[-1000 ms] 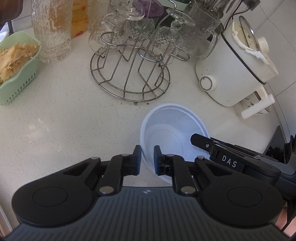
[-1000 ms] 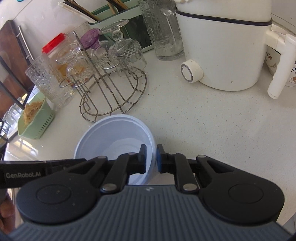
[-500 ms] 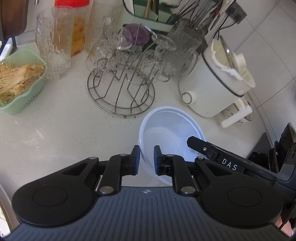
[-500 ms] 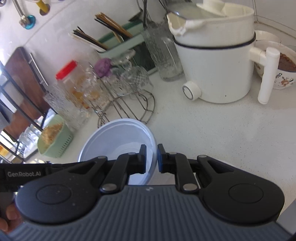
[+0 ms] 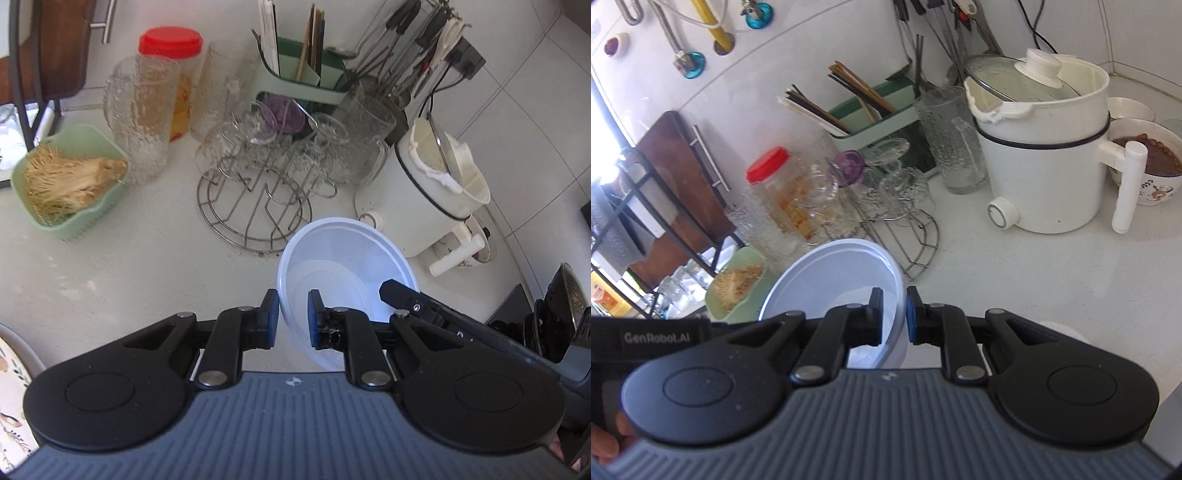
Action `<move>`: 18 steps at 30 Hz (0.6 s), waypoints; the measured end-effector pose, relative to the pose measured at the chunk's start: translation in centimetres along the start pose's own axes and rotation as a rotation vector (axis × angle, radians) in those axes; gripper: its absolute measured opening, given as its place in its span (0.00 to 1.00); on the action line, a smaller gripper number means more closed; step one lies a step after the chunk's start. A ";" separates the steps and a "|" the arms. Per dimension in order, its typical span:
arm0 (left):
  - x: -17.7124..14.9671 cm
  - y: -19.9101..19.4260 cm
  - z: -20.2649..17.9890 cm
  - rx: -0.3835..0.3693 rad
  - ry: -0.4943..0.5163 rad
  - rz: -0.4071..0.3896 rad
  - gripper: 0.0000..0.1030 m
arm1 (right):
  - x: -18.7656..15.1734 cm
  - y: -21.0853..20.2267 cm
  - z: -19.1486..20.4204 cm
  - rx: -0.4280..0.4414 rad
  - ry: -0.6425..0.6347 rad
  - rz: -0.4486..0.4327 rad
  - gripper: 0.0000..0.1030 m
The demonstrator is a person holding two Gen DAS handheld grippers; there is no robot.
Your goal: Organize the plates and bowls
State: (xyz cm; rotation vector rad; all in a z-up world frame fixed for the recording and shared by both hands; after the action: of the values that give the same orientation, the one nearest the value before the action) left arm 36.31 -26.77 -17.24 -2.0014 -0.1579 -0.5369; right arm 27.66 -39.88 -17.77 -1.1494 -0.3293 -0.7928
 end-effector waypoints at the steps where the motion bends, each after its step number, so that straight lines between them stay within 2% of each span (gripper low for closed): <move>1: 0.0 -0.5 0.1 0.002 -0.002 -0.006 0.17 | 0.0 -0.1 0.4 0.009 -0.005 -0.003 0.16; 13: -0.9 -3.9 2.9 0.006 -0.061 -0.056 0.17 | -1.1 -0.4 3.8 0.090 -0.082 0.031 0.16; 18: -1.8 -4.7 4.5 0.030 -0.089 -0.059 0.17 | -2.0 0.1 5.1 0.128 -0.107 0.066 0.16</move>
State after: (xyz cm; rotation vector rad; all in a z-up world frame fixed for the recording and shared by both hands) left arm 34.47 -20.40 -15.98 -1.9976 -0.2789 -0.4797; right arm 27.13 -34.51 -17.05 -1.0787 -0.4234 -0.6443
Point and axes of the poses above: each gripper's, at about its wrist camera, not at the fingertips, and y roughly the way its jaws point, z to its left, x to its top, the point moved 10 cm from there along y, roughly the way its jaws point, and after that the axes turned 8 degrees about z, right-handed, at the moved point
